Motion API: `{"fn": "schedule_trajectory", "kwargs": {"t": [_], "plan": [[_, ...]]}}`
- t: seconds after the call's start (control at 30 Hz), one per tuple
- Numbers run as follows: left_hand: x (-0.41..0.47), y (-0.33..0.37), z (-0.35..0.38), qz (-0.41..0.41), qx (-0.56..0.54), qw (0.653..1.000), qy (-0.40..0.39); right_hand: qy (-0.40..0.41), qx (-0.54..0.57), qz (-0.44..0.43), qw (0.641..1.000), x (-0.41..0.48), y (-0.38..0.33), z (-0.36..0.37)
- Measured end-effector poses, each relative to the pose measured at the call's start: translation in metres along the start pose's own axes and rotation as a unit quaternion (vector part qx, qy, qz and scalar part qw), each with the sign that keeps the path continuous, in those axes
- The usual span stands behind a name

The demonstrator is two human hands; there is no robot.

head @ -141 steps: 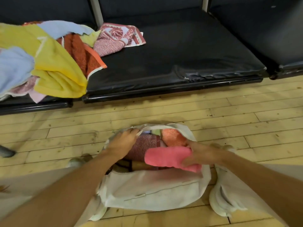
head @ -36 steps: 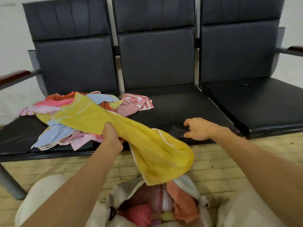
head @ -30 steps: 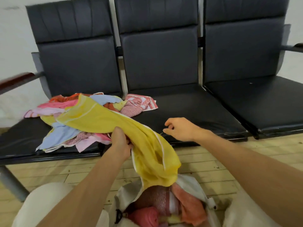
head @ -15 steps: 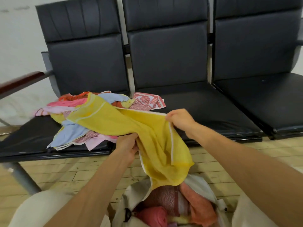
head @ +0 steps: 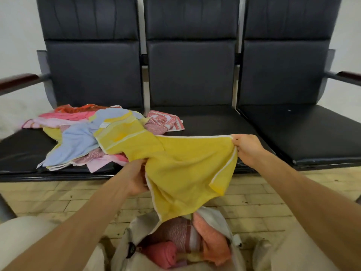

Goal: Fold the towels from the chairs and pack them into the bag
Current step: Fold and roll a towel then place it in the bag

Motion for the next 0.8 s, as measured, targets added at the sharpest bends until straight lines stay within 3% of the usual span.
{"fn": "schedule_trajectory", "kwargs": {"t": [0.1,0.17,0.37,0.43,0.53,0.67,0.73,0.8], "plan": [[-0.002,-0.003,0.003,-0.034,-0.023,0.999,-0.019,-0.071,-0.057,0.038,0.995,-0.001,0.008,0.008],[-0.004,-0.003,0.005,-0.033,-0.012,0.999,-0.039,-0.105,-0.154,0.044,0.982,-0.001,0.015,0.020],[0.000,0.006,0.002,0.025,0.015,1.000,0.000,-0.254,-0.408,0.089,0.872,-0.014,0.033,0.049],[0.000,0.008,0.002,0.049,0.029,0.998,0.036,-0.325,-0.386,0.082,0.859,-0.024,0.034,0.060],[0.000,0.012,0.002,0.087,0.057,0.991,0.085,-0.368,-0.294,0.085,0.878,-0.031,0.032,0.069],[-0.007,0.016,0.002,0.118,0.130,0.979,0.107,-0.429,-0.333,0.047,0.838,-0.039,0.028,0.068],[-0.010,0.018,0.002,0.151,0.149,0.970,0.121,-0.416,-0.325,0.023,0.849,-0.038,0.027,0.066],[-0.011,0.021,-0.002,0.184,0.129,0.966,0.130,-0.378,-0.275,-0.005,0.884,-0.032,0.024,0.062]]}}
Point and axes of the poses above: each hand's wrist, its own x-axis towards the middle knuckle, its own z-axis out of the palm, y = z × x, the point moved 1 cm from there along x, towards the middle knuckle, and after that the axes turned 9 degrees about x, right-handed, at the moved point
